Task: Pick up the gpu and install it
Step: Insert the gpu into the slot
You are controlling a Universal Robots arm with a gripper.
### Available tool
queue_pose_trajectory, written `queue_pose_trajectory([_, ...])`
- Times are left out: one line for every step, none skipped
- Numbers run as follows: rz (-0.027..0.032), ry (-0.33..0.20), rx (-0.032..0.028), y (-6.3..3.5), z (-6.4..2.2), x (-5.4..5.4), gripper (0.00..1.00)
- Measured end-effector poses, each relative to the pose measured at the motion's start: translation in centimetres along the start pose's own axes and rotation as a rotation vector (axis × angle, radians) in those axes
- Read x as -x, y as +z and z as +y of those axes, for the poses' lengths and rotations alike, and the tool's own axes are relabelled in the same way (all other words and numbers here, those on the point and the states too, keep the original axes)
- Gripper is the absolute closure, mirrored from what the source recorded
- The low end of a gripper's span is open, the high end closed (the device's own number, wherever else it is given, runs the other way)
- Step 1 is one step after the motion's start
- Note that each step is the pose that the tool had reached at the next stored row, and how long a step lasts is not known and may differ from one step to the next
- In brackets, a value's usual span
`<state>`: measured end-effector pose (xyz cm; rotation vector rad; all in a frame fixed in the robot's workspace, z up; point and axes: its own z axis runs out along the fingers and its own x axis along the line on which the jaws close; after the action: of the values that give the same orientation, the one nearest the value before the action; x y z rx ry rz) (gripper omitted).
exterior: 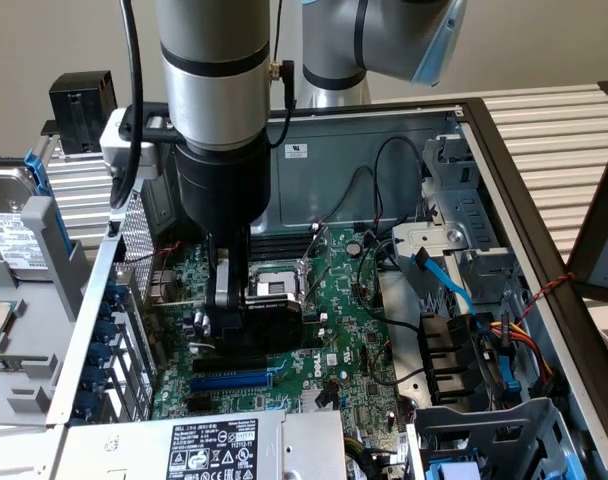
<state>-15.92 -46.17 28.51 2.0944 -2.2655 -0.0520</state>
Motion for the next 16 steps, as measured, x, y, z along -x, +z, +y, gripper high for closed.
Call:
queue_pose_trajectory([-0.0029,-0.001,0.0002,0.03,0.06,0.0,0.73])
queue_pose_trajectory([-0.006,-0.002,0.0004,0.07,0.13,-0.01,0.73])
queue_pose_trajectory([-0.0095,-0.002,0.0008,0.11,0.2,-0.01,0.73])
queue_pose_trajectory([-0.012,-0.002,0.0009,0.16,0.26,-0.01,0.73])
queue_pose_trajectory([-0.0133,-0.003,0.001,0.24,0.28,-0.01,0.73])
queue_pose_trajectory([-0.014,-0.003,0.0015,0.33,0.32,-0.01,0.73])
queue_pose_trajectory([-0.0143,-0.003,0.0018,0.42,0.37,-0.02,0.73])
queue_pose_trajectory([-0.0145,-0.003,0.0021,0.53,0.42,-0.02,0.73])
queue_pose_trajectory([-0.015,-0.003,0.0023,0.64,0.46,-0.02,0.73])
queue_pose_trajectory([-0.0154,-0.003,0.0028,0.73,0.5,-0.03,0.73])
queue_pose_trajectory([-0.0159,-0.003,0.004,0.78,0.5,-0.04,0.73])
queue_pose_trajectory([-0.0167,-0.003,0.0062,0.82,0.5,-0.09,0.73])
queue_pose_trajectory([-0.0179,-0.003,0.0088,0.88,0.49,-0.12,0.73])
queue_pose_trajectory([-0.0186,-0.003,0.011,0.91,0.49,-0.13,0.73])
queue_pose_trajectory([-0.0193,-0.003,0.0135,0.94,0.49,-0.15,0.73])
queue_pose_trajectory([-0.0196,-0.003,0.0155,0.97,0.49,-0.15,0.73])
